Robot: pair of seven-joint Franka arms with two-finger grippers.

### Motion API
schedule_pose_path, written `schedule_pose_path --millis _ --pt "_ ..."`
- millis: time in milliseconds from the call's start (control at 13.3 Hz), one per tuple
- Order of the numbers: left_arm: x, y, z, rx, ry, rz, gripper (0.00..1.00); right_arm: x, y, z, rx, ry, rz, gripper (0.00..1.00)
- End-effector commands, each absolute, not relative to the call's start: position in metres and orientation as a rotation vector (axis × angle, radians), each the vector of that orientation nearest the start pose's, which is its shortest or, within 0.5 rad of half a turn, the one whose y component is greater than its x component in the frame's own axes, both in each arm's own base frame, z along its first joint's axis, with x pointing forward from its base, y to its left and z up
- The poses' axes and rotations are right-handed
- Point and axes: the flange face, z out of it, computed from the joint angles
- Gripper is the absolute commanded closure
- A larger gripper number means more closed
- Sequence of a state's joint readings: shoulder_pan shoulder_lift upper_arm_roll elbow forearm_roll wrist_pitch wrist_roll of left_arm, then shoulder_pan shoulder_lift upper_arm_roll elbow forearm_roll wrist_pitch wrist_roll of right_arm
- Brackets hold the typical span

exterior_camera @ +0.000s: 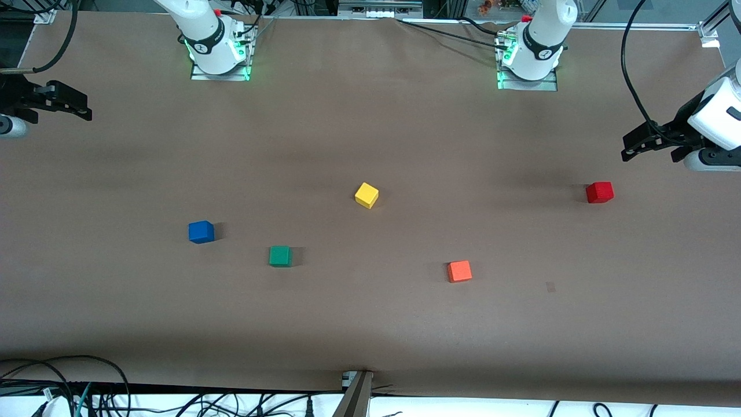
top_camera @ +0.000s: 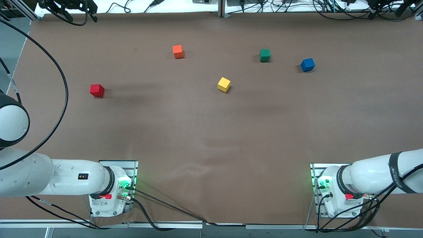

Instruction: Pass red block to right arm, stack on blue

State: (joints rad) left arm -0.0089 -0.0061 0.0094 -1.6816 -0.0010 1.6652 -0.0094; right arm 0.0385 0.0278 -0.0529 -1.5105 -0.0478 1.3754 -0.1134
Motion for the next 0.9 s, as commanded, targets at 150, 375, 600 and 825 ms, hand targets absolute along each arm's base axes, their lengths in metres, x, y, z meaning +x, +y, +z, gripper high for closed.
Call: schedule_pose_path --millis 150,375,600,825 --pt "0.5598 -0.0007 0.5894 -3.140 -0.014 0.026 0.00 0.5438 -0.0157 0.6269 -3.150 -0.146 0.245 0.00" --pt "0.5598 -0.0007 0.5894 -3.140 -0.014 0.026 0.00 0.5438 -0.0157 0.6269 -3.150 -0.146 0.245 0.00" --pt "0.5596 -0.0007 0.5893 -3.140 -0.012 0.029 0.00 0.5438 -0.0157 0.6269 -3.150 -0.146 0.245 0.00" --pt "0.5597 -0.0035 0.5847 -3.133 0.001 0.060 0.00 0.5438 -0.0157 0.6269 -3.150 -0.146 0.245 0.00"
